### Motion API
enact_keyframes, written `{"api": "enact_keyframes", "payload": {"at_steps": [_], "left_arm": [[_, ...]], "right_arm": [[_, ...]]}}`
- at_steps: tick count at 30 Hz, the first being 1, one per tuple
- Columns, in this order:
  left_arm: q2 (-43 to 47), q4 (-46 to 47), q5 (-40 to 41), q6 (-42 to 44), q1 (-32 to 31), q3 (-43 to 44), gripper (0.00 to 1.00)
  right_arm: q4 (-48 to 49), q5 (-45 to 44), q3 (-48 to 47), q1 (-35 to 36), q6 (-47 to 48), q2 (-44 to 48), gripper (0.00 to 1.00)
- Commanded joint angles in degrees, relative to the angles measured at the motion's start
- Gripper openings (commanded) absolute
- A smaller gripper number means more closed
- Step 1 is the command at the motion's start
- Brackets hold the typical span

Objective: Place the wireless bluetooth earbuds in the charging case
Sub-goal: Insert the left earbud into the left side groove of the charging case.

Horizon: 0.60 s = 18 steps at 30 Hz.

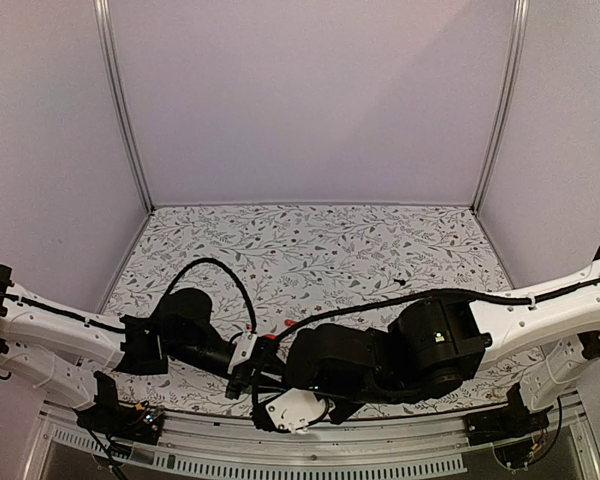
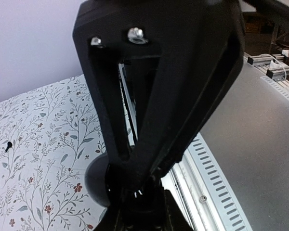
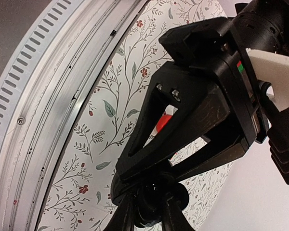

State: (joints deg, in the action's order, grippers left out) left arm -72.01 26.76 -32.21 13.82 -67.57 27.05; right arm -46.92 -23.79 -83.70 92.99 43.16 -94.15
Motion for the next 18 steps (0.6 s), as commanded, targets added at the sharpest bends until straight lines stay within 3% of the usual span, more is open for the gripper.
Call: {"api": "enact_keyframes", "payload": {"at_steps": [1,13,18], "left_arm": [[1.91,5.84,-0.47,-1.46,-0.91,-0.68,0.00],[2.70,8.70,-0.14,-2.85,-0.25,-2.16,0.00],[3.10,10.36,-0.11,-3.70,0.68,-2.91,0.00]], "right_arm": [[0.96,-2.60,1.00,0.24,0.20,0.78,0.21],[6.06,-6.30,1.20,0.26,1.99,3.07,0.40],[8.16,-7.13,1.92,0.26,2.02,4.42,0.43]]}}
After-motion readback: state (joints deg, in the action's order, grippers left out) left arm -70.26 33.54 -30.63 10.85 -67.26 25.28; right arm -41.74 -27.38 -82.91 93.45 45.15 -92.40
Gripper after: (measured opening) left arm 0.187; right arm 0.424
